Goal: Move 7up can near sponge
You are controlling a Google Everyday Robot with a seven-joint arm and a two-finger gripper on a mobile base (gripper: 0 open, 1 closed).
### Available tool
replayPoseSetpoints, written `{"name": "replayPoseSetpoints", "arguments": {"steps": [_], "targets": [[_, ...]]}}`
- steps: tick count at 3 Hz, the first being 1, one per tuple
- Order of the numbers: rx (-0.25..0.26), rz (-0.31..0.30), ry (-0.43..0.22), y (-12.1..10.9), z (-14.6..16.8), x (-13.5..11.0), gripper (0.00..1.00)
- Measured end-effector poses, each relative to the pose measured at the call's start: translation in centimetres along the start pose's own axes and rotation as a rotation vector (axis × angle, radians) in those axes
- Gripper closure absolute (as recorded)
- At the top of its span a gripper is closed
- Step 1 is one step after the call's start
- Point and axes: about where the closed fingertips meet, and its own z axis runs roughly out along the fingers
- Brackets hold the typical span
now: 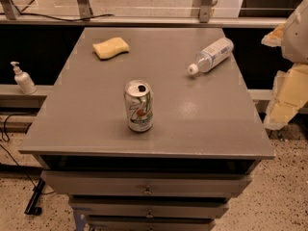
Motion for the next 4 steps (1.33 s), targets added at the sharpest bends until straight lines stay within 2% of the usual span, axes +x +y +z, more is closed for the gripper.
{"name": "replayPoseSetpoints", "arguments": {"steps": [1,2,3,4], "targets": [[0.0,0.0,0.0,0.0,0.0,0.0,0.0],[0.021,-0.038,-0.017,-0.8,-0.1,-0.6,0.0],[0.008,-0.037,-0.123,-2.6,1.5,-1.9,0.0],[-0.088,-0.002,-0.312,-2.7,5.0,-5.4,0.0]]}}
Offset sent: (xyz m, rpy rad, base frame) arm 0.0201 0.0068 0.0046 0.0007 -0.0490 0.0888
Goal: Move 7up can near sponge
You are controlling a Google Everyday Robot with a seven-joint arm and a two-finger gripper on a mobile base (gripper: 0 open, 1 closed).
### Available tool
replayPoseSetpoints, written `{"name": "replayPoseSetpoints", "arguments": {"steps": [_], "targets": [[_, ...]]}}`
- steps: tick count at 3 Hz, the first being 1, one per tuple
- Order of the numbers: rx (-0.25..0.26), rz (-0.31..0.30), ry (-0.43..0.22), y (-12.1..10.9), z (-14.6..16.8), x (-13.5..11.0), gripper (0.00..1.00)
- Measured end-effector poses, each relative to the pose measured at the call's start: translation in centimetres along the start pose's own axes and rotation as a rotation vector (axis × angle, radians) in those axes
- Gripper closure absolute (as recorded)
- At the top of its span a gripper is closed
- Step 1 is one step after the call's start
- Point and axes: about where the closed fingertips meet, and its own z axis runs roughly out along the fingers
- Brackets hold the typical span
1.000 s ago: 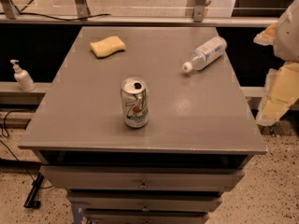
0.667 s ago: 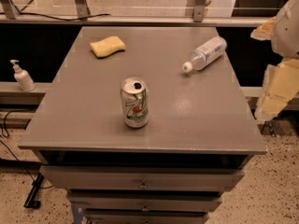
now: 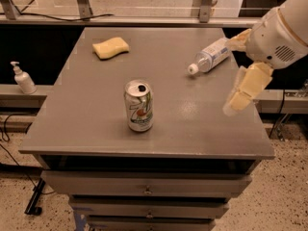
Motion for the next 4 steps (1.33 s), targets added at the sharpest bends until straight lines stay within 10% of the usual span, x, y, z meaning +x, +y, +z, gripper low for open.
{"name": "replayPoseSetpoints", "arguments": {"steps": [2,4], "targets": [[-0.253,0.061,-0.405,2.6,5.9,-5.1,0.0],[-0.281,0.071,-0.459,3.0,5.6,-6.3,0.0]]}}
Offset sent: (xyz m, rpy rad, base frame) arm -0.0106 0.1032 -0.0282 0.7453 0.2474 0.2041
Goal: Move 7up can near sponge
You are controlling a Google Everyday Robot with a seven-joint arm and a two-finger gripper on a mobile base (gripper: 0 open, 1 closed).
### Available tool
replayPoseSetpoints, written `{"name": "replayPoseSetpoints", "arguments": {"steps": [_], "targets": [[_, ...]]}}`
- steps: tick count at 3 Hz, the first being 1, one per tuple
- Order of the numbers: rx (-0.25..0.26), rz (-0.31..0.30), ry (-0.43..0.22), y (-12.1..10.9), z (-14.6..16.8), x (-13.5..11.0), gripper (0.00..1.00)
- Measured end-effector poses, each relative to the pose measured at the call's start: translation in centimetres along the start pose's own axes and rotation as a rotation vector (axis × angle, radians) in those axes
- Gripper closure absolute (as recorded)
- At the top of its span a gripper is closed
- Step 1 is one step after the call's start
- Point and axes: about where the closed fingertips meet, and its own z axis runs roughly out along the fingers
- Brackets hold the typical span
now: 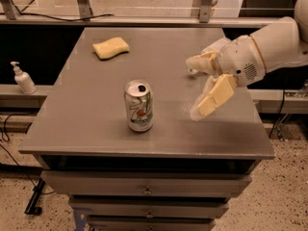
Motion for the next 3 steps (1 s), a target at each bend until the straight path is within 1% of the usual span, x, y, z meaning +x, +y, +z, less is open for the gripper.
{"name": "replayPoseSetpoints", "arguments": {"steps": [1,2,3], "targets": [[-0.006,-0.023,-0.096,0.1,0.8,0.7,0.0],[-0.04,-0.085,-0.226,0.5,3.8,0.6,0.0],[-0.081,-0.129,-0.311,0.7,7.0,-0.2,0.0]]}}
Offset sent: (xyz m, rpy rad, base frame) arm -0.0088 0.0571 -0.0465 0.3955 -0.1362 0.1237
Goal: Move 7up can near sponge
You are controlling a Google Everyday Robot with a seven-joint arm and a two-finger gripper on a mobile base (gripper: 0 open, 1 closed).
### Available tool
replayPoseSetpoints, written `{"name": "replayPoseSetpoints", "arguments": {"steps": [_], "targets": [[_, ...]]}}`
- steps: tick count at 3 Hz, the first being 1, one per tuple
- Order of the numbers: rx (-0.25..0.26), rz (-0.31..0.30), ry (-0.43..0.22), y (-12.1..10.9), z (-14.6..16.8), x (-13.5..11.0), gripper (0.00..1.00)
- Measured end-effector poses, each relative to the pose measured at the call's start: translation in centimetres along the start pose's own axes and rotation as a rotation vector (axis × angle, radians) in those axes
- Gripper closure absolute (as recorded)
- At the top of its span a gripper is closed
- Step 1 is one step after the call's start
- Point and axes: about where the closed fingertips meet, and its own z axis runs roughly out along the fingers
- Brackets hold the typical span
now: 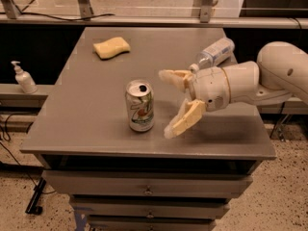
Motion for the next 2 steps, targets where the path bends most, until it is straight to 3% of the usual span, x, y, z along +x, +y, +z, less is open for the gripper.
{"name": "replayPoseSetpoints", "arguments": {"steps": [2], "targets": [[-0.06,-0.038,-0.073,0.5,5.0,-0.7,0.4]]}}
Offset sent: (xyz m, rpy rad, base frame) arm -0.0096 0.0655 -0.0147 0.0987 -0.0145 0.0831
